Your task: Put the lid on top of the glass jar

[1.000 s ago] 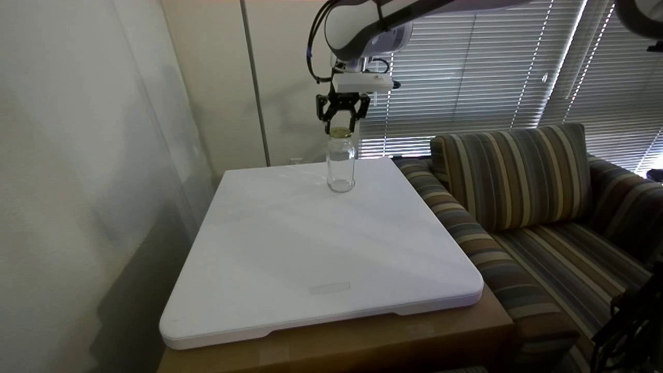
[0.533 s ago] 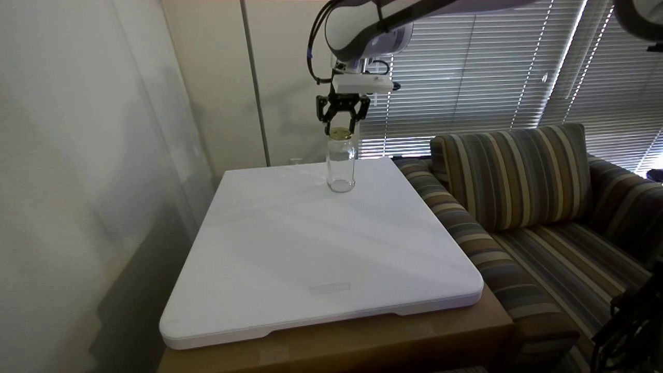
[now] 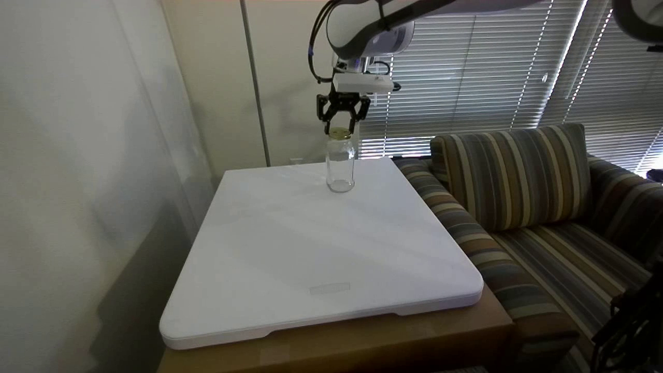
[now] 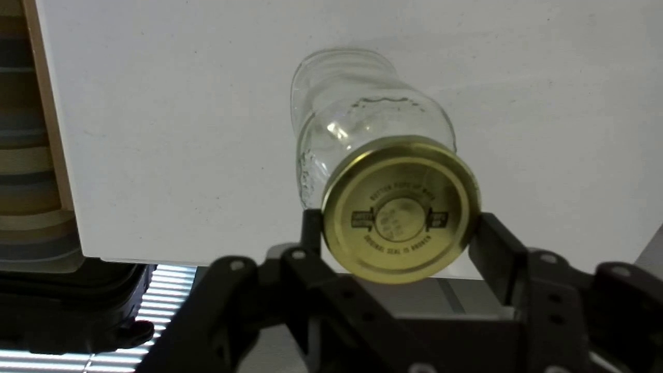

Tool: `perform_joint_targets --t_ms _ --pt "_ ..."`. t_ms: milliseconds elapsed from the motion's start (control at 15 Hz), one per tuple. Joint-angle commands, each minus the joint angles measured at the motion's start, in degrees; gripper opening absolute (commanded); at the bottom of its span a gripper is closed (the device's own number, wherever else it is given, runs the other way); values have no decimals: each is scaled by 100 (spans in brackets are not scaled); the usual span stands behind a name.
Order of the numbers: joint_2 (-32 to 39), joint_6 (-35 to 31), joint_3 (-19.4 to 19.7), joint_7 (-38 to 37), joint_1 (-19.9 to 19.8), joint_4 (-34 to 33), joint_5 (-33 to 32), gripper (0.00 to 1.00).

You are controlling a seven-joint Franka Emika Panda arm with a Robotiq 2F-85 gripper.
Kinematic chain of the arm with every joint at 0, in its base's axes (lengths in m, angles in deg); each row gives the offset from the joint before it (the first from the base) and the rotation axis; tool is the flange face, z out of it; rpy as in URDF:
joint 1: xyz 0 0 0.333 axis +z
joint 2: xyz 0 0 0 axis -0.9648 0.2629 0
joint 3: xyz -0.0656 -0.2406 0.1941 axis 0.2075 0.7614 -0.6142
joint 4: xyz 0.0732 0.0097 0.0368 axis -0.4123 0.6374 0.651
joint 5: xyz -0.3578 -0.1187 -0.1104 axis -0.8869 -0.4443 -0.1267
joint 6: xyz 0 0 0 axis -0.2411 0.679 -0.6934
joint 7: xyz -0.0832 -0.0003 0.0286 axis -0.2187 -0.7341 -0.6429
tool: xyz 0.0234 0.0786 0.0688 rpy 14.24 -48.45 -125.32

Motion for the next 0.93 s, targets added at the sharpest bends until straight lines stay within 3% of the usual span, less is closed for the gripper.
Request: perform_joint_targets --t_ms 0,600,867 --pt "148 304 -224 123 -165 -250 205 47" --pt "118 1805 -531 94 -357 -519 376 47" --pt "151 1900 -529 64 -338 -633 356 47"
